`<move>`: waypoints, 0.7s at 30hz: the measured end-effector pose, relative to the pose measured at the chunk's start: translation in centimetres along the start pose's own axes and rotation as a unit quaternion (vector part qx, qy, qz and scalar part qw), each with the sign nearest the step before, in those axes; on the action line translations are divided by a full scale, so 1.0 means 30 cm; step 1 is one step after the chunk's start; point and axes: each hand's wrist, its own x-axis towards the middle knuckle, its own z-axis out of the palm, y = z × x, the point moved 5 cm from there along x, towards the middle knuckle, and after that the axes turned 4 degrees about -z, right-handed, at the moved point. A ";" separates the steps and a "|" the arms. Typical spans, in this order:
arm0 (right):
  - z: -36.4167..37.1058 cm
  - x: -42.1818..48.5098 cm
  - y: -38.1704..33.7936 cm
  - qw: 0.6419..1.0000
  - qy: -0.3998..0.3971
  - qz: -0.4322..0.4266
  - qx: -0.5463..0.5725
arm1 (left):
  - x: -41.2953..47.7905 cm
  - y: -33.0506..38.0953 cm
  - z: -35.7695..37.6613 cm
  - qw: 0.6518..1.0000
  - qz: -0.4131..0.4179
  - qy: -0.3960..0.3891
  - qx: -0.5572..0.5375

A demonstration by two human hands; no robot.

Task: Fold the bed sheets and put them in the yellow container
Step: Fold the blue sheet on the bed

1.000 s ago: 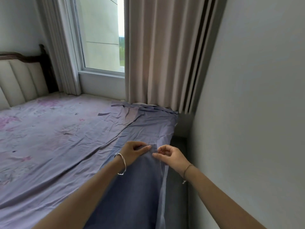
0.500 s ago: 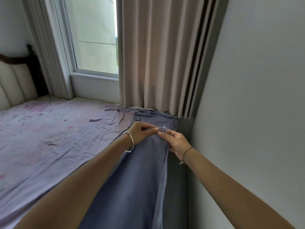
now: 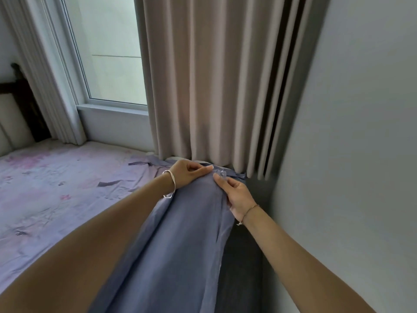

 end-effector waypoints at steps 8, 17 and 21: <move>-0.198 0.467 -0.026 0.999 0.026 0.025 0.036 | 0.531 -0.044 0.086 0.999 -0.039 -0.023 -0.027; -0.346 0.919 0.092 0.992 0.119 0.028 -0.008 | 0.961 -0.425 0.144 0.988 -0.127 -0.065 -0.056; -0.408 1.159 0.248 0.989 0.134 0.064 -0.008 | 1.215 -0.552 0.231 0.986 -0.143 -0.065 -0.060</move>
